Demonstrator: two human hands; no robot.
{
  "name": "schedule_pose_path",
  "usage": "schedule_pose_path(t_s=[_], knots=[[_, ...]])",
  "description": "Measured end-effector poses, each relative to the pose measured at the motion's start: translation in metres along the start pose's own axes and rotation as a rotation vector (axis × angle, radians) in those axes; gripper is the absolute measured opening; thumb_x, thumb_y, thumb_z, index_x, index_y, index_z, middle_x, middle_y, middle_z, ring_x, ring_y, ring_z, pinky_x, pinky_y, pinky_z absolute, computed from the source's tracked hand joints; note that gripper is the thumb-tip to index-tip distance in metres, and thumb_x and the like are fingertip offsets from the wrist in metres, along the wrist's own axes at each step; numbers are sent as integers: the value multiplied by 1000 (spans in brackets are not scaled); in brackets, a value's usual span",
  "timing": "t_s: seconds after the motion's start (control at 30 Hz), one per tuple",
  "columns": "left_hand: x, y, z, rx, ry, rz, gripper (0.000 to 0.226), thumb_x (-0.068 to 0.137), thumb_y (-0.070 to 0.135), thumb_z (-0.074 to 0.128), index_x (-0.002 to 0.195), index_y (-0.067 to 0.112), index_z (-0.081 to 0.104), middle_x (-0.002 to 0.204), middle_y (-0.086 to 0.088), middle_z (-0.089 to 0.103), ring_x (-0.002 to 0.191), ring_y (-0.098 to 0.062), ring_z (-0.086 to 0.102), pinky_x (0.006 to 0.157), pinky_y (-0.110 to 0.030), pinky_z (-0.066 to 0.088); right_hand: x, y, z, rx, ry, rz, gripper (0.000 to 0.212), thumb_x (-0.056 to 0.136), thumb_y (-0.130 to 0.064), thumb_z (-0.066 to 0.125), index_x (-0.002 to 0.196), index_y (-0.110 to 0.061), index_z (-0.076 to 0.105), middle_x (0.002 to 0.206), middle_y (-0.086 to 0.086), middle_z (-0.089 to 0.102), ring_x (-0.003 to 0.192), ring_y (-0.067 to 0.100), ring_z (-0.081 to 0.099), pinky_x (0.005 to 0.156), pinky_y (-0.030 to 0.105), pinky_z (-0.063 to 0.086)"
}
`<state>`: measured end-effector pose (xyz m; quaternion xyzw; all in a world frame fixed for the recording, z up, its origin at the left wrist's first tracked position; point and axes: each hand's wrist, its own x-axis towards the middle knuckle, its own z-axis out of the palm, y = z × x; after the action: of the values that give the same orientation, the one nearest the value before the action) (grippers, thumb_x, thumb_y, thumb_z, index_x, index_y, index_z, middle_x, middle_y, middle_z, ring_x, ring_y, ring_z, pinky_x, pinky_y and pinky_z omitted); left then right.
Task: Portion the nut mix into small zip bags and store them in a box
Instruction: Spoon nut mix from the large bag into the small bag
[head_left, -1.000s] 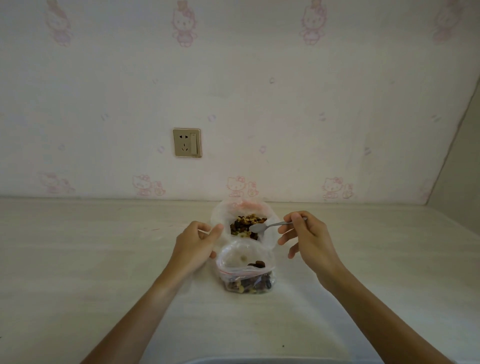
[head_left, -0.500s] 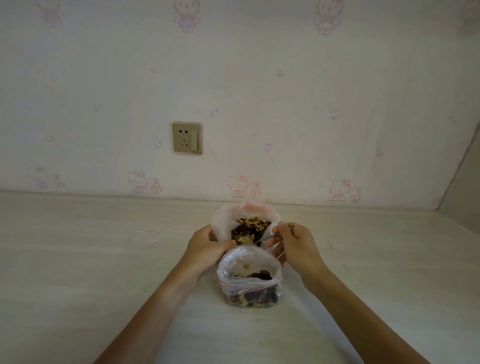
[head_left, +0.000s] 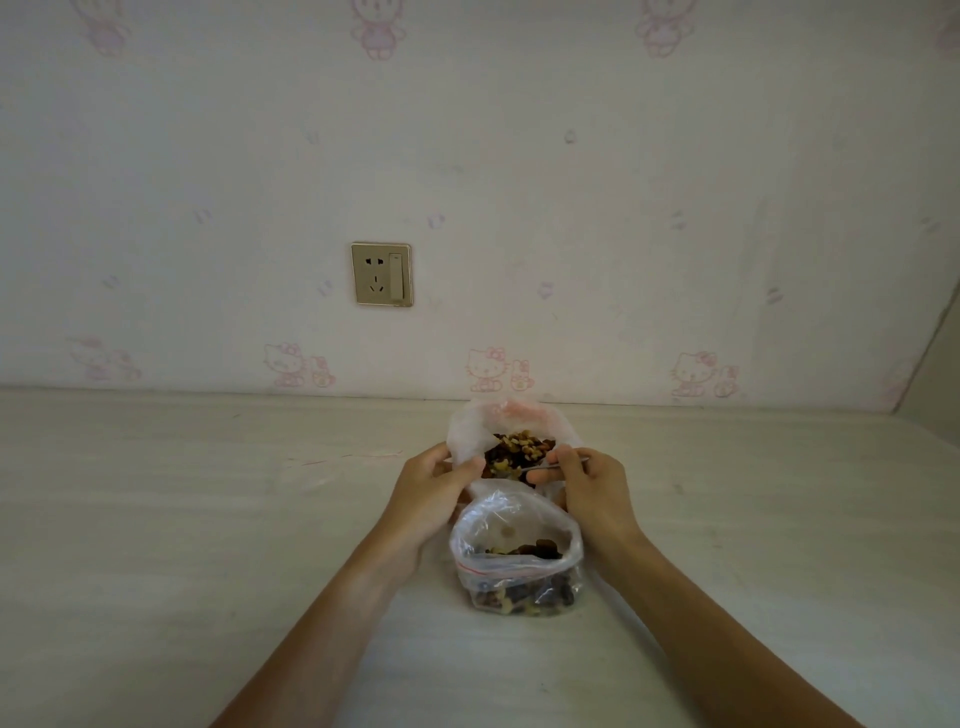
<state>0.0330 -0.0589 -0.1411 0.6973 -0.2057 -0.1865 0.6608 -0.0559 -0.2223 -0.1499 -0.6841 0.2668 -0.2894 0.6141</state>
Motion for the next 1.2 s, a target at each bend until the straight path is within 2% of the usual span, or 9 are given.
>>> schedule_pose_path(t_s=[0.13,0.3,0.43,0.5,0.63,0.83,0.93,1.03,1.2], knots=[[-1,0,3,33,28,30,13,102,28,66,107,23,76,94,-4,80,90,-27,77,72,-27,61,5,3,2,24,18,27,33,107,-24,49,91,-8,73,79,0,80,77,19,73,86,44,61],[0,-3,4,94,101,47,12,101,24,66,108,19,74,99,-4,79,87,-23,77,70,-27,60,5,8,-2,39,-25,-3,30,108,-24,49,94,-11,72,83,4,80,78,23,73,88,50,60],[1,-4,3,108,158,60,15,100,29,67,110,20,73,101,1,77,84,-14,76,68,-25,57,3,7,-6,72,-38,-2,31,108,-22,49,94,-9,73,84,6,79,67,13,69,81,43,59],[1,-5,3,113,184,67,14,100,31,67,107,20,72,95,0,77,77,-11,75,65,-22,55,1,4,-9,82,-49,7,32,108,-20,48,96,-6,74,85,7,79,68,15,68,72,36,56],[3,-6,1,140,221,76,18,102,34,63,99,17,70,88,-3,77,70,-12,75,59,-20,57,-6,-3,-18,105,-55,25,32,109,-16,45,96,-6,73,86,9,79,52,8,63,52,23,51],[-1,-3,-1,309,298,170,21,101,36,62,96,17,68,81,2,74,68,-7,72,72,-32,60,-11,-14,-33,59,-32,44,27,110,-18,44,101,-6,67,82,6,78,45,20,59,45,29,51],[-4,1,-5,331,379,170,22,98,44,66,106,24,64,93,10,68,83,-4,66,67,-20,48,-15,-25,-38,92,-35,37,28,110,-18,43,103,-5,67,82,8,77,47,23,61,45,32,52],[-9,6,-8,321,412,151,26,95,43,69,107,22,60,94,7,65,84,-5,63,65,-19,43,-20,-38,-46,132,-55,24,29,111,-18,42,104,-3,66,83,11,77,52,25,64,46,33,52],[-25,8,-11,405,263,149,25,94,49,68,88,25,66,85,7,70,75,-10,68,65,-21,46,-37,-55,-64,236,-91,-12,33,111,-22,42,100,0,64,81,16,75,55,28,66,45,34,52]])
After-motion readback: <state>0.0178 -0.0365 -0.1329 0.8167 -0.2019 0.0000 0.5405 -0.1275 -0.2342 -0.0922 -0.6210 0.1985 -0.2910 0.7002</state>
